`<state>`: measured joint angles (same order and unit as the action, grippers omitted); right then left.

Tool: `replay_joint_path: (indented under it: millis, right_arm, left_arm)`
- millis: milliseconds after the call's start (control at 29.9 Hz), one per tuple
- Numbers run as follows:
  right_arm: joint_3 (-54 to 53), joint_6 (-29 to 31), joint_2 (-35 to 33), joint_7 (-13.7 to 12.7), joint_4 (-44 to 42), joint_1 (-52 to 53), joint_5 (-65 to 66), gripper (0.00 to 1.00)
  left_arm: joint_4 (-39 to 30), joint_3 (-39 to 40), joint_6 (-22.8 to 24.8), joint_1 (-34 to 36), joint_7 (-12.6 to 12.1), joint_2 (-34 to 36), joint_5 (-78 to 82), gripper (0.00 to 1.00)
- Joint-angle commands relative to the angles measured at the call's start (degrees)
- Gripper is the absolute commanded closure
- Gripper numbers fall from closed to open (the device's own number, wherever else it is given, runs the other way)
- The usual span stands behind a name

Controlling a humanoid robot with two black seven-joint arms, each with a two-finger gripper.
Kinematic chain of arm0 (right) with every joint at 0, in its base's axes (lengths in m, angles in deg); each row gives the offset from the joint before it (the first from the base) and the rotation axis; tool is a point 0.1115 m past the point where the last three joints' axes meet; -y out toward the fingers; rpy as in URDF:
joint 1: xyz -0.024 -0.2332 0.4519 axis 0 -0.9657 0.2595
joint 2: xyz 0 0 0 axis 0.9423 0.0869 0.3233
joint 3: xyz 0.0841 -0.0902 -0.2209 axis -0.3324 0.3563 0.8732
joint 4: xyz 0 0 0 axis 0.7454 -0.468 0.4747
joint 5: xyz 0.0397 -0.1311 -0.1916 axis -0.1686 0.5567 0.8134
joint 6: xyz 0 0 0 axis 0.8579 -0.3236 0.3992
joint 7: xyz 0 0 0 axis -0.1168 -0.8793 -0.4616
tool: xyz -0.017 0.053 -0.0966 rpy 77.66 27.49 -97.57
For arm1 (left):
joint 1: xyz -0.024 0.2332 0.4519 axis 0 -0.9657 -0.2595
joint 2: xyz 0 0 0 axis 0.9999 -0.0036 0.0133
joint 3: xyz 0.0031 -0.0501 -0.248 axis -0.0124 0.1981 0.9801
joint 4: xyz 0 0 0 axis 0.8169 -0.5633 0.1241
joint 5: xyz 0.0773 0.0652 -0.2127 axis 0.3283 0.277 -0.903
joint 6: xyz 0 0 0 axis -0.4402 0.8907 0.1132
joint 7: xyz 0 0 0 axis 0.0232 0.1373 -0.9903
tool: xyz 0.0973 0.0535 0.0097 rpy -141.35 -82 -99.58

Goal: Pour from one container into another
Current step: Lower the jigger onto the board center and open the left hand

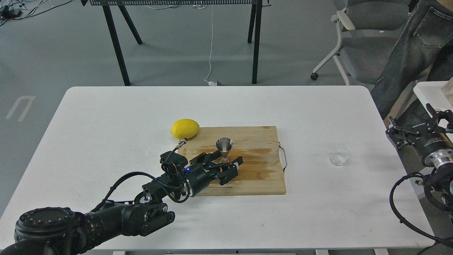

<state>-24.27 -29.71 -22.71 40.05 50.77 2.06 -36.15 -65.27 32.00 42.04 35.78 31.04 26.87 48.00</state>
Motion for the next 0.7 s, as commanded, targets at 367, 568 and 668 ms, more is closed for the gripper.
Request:
replay_joint_path:
  millis: [367, 568, 668]
  right_arm:
    - [0.0, 0.0, 0.0, 0.0, 0.0, 0.0, 0.0, 0.00]
    - [0.0, 0.0, 0.0, 0.0, -0.1, -0.1, 0.0, 0.00]
    - [0.0, 0.0, 0.0, 0.0, -0.1, -0.1, 0.0, 0.00]
  left_arm:
    - [0.1, 0.1, 0.0, -0.3, 0.0, 2.6, 0.0, 0.08]
    - [-0.9, 0.1, 0.0, -0.4, 0.0, 3.6, 0.0, 0.08]
    - [-3.5, 0.3, 0.0, -0.4, 0.0, 4.9, 0.0, 0.08]
